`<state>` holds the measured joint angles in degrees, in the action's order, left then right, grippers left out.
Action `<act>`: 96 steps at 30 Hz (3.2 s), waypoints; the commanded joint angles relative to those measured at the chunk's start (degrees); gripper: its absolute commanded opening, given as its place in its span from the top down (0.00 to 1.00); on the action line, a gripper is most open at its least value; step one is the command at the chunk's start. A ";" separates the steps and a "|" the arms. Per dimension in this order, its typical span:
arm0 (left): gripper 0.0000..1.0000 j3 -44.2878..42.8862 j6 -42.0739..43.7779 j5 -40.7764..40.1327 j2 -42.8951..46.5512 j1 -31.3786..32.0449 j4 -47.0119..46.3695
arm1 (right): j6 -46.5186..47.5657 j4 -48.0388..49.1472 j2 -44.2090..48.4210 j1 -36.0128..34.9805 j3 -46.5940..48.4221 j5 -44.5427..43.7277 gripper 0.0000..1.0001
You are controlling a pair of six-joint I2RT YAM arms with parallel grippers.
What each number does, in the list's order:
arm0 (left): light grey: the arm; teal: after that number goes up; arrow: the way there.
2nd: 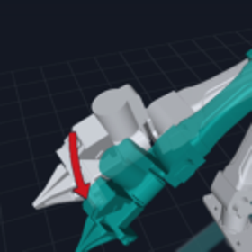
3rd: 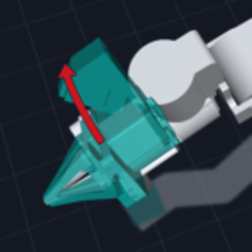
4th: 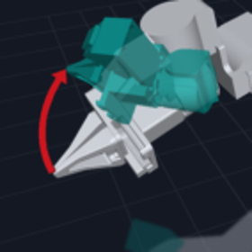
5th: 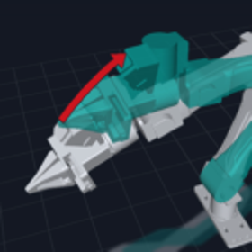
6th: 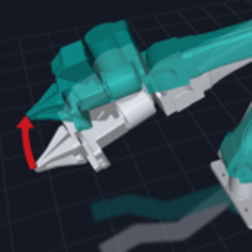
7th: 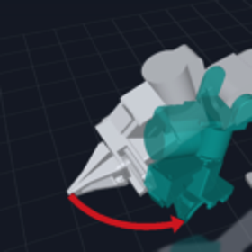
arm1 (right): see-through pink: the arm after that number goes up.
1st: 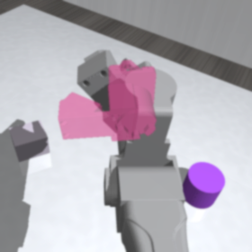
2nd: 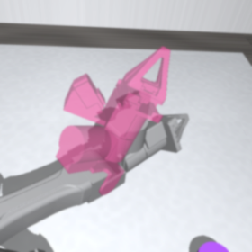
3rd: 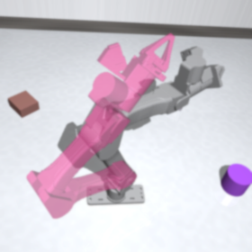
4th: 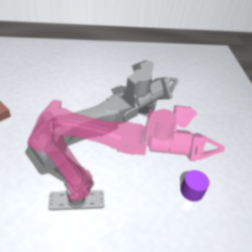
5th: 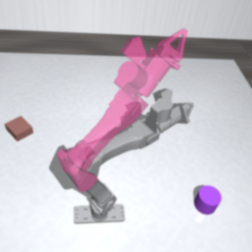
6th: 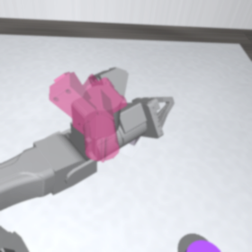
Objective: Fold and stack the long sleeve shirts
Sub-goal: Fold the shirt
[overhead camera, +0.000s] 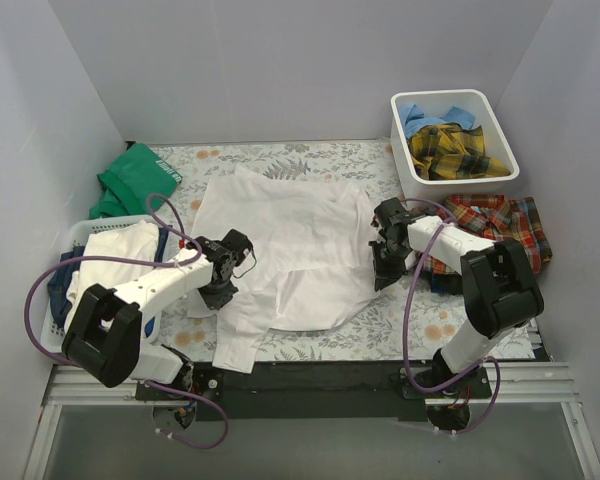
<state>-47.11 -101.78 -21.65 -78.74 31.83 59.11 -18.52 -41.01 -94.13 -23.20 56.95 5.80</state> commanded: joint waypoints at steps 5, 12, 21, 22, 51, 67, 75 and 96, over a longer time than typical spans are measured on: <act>1.00 -7.45 -0.18 -5.06 2.01 -0.19 4.43 | -0.55 -4.15 7.54 0.44 2.46 -4.21 0.99; 1.00 -13.08 -0.44 -9.02 1.75 -0.19 8.91 | -1.43 -5.13 15.81 2.63 3.26 -8.00 0.99; 1.00 -16.35 2.02 -9.99 -0.36 -0.19 7.87 | 0.32 -5.74 16.43 5.88 1.77 -6.16 0.99; 1.00 -15.56 2.37 -9.12 -0.54 -0.19 7.51 | 0.59 -6.27 16.43 5.89 1.68 -6.15 0.95; 1.00 -6.41 6.76 -1.20 -4.23 -0.19 -0.49 | 8.95 5.06 -18.36 -18.45 34.72 27.40 0.37; 1.00 -7.12 8.61 -1.20 -3.35 -0.11 -1.90 | 2.27 8.06 -26.90 -21.80 36.30 32.34 0.37; 1.00 -6.85 8.35 -0.85 -2.47 -0.19 -1.72 | 0.68 10.69 -30.84 -22.15 38.50 33.66 0.34; 1.00 -6.59 8.61 -0.94 -1.94 -0.19 -1.72 | -2.66 16.14 -31.66 -22.15 39.04 34.46 0.99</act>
<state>-53.74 -93.54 -21.96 -83.42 31.83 58.00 -20.75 -26.33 -127.26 -45.08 94.67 39.70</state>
